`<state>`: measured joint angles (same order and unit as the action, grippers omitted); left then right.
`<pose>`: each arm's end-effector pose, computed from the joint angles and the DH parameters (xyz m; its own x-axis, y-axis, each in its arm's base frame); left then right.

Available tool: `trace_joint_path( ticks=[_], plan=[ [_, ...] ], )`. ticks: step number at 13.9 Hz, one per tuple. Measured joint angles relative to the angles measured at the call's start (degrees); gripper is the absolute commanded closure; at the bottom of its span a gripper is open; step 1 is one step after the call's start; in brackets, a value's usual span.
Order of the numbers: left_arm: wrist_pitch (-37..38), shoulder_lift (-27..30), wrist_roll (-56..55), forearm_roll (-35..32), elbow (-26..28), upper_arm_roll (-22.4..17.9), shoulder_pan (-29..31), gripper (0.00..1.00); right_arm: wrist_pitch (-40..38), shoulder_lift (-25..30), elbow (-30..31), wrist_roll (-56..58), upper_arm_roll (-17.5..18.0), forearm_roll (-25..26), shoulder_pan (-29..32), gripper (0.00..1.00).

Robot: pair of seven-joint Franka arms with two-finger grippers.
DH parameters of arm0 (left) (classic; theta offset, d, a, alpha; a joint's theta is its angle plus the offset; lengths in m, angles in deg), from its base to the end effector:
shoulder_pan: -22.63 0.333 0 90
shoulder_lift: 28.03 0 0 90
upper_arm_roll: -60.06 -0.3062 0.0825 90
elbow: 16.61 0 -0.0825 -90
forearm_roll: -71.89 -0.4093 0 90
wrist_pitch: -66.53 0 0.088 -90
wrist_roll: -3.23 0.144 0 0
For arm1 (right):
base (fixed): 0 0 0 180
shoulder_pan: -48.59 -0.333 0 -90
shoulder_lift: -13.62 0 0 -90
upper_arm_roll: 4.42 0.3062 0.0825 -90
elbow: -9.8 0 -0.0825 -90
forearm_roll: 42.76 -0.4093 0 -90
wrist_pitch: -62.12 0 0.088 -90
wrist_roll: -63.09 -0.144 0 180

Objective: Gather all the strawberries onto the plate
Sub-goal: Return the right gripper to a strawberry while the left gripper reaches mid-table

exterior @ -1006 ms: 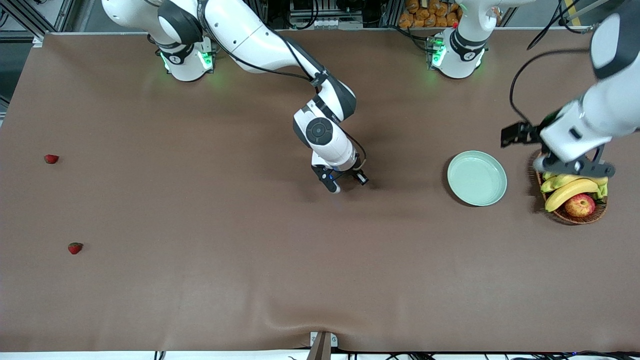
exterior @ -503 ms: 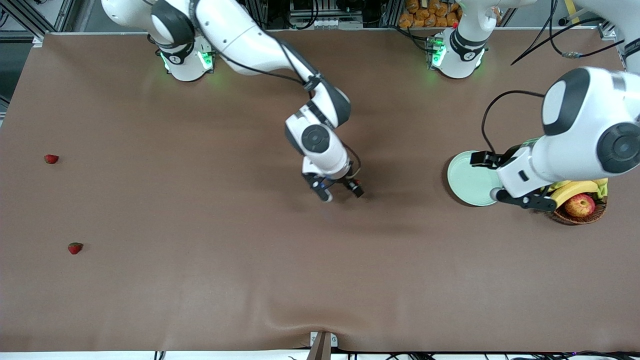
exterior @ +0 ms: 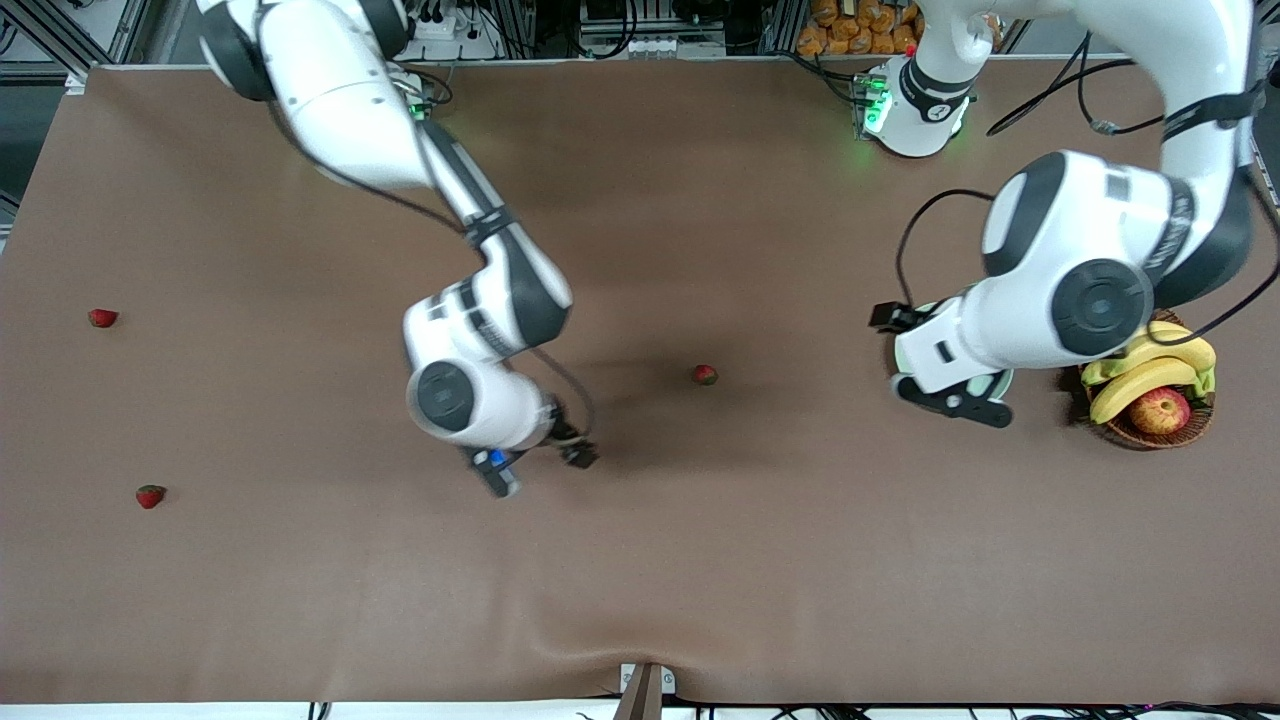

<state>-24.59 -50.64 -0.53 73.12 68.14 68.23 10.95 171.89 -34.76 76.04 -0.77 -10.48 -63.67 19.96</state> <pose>0.6166 -0.2156 0.3802 0.9218 -0.2678 -0.2801 -0.2626 -0.9632 0.0569 0.6866 0.3473 0.2341 0.6560 -0.7066 -0.2652 -0.7377 -0.6746 -0.0274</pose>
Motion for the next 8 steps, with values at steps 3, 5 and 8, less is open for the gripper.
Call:
trace_joint_path(
  ticks=[3, 5, 8],
  plan=[
    [-4.7, -3.57, -11.35, 0.0, -0.59, 0.2, -4.89, 0.0, -3.23, 0.21, -0.01, 12.56, -4.42, 3.0, 6.02, 0.0],
    [-6.99, -6.18, -19.18, 0.0, -0.69, 0.27, -8.61, 0.0, -4.06, 0.22, 0.02, 25.26, -9.32, 4.01, 8.28, 0.0],
    [-11.62, -10.88, -29.26, 0.0, -0.71, 0.23, -12.39, 0.0, -5.43, 0.22, 0.1, 47.01, -12.14, 4.21, 14.64, 0.0]
  ],
)
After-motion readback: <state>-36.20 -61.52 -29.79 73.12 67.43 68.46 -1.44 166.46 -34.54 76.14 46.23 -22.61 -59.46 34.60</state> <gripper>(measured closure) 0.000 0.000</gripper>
